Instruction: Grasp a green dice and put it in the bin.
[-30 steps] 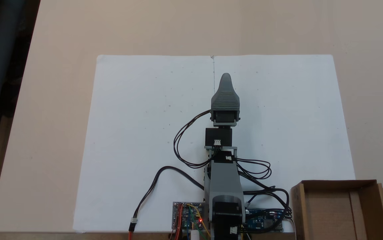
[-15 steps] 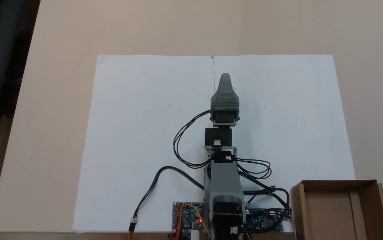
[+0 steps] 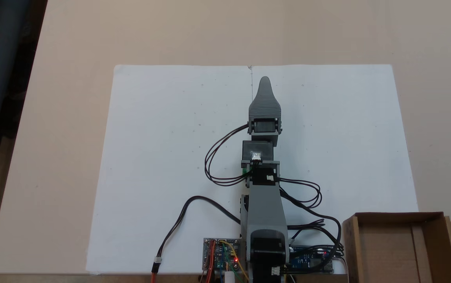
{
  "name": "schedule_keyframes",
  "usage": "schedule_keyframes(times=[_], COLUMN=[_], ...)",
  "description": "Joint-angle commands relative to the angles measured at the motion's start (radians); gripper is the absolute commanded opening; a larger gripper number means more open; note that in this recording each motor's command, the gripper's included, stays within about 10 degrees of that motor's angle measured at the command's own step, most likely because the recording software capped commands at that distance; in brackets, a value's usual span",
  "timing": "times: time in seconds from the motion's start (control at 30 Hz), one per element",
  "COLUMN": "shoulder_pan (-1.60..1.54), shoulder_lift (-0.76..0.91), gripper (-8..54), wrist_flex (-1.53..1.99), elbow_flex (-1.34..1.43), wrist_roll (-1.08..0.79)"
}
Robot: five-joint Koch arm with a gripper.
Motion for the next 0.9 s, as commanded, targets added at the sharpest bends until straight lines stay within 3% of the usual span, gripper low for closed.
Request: schedule_keyframes(times=[0.0,0.4,0.87], shoulder_pan=[0.018,0.026,0.026], shoulder_lift=[0.107,0.112,0.109], gripper=[43.8,42.9,42.9], wrist_flex=[0.118,0.735,1.459], elbow_flex=[-0.078,-0.276,-0.618], wrist_roll=[-0.055,-0.048,0.084])
